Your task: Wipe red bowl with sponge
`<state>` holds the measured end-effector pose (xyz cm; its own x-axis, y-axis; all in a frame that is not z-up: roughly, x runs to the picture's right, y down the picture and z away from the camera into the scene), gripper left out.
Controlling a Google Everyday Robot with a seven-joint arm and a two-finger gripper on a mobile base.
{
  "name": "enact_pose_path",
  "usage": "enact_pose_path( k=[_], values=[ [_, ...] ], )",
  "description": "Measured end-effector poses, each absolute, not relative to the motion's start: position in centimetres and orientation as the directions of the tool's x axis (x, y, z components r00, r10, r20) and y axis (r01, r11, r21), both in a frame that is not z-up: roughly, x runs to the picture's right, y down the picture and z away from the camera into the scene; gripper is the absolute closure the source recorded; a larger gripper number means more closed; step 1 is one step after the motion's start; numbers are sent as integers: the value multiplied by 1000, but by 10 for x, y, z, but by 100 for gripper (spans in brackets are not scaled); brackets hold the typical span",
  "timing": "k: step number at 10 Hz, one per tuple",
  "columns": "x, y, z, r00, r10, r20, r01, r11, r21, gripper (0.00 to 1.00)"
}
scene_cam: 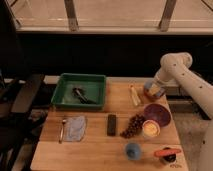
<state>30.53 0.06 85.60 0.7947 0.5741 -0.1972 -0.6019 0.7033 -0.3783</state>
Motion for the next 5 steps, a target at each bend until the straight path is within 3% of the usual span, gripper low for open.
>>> enact_pose_path(
  k=[5],
  values=[
    [305,-1,858,789,580,-202,-610,699,-373,100]
  ],
)
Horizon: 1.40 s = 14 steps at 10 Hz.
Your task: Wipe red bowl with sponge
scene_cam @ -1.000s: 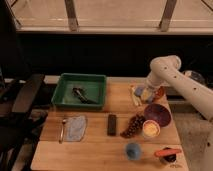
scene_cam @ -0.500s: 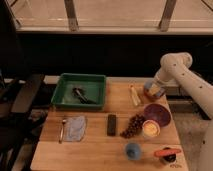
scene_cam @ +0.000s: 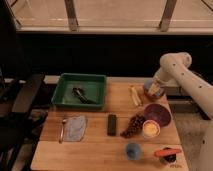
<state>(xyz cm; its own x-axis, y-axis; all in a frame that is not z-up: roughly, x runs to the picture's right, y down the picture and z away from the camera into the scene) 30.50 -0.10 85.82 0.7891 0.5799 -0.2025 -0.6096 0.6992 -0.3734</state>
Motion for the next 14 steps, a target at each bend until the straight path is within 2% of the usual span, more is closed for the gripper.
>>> enact_pose_path(
  k=[4,11,14],
  values=[
    [333,-8,880,765,594,-247,-643,689,-335,100],
    [338,9,913,780,565,-271,-625,733,-269,100],
    [354,-1,915,760,589,-276,-646,732,-217,100]
  ],
)
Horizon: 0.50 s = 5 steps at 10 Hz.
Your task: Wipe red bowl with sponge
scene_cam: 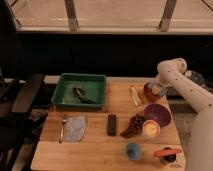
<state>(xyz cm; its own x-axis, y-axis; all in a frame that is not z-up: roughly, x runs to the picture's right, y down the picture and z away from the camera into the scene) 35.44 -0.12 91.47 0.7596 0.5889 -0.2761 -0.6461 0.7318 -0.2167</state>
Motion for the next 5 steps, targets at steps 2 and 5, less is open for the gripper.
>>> enact_pose_path(
  k=[2,5],
  values=[
    [363,-11,918,744,610,-272,-663,724,-189,100],
    [362,-21,925,738,637,-224,-673,718,-177,100]
  ],
)
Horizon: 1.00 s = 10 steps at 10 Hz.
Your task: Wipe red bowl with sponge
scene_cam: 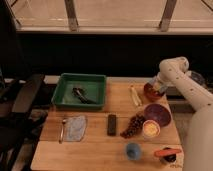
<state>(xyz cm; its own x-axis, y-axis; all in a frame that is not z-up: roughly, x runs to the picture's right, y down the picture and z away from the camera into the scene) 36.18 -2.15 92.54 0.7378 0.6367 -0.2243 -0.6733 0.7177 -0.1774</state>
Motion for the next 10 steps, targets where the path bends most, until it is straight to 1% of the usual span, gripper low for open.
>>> enact_pose_path(
  k=[3,6,8,10],
  values=[
    [337,-26,929,741,658,-132,-669,711,-215,100],
    [331,-20,916,736,672,-84,-669,701,-247,100],
    [333,-13,908,728,679,-90,-676,690,-260,100],
    [352,-4,904,713,688,-131,-694,669,-265,100]
  ],
)
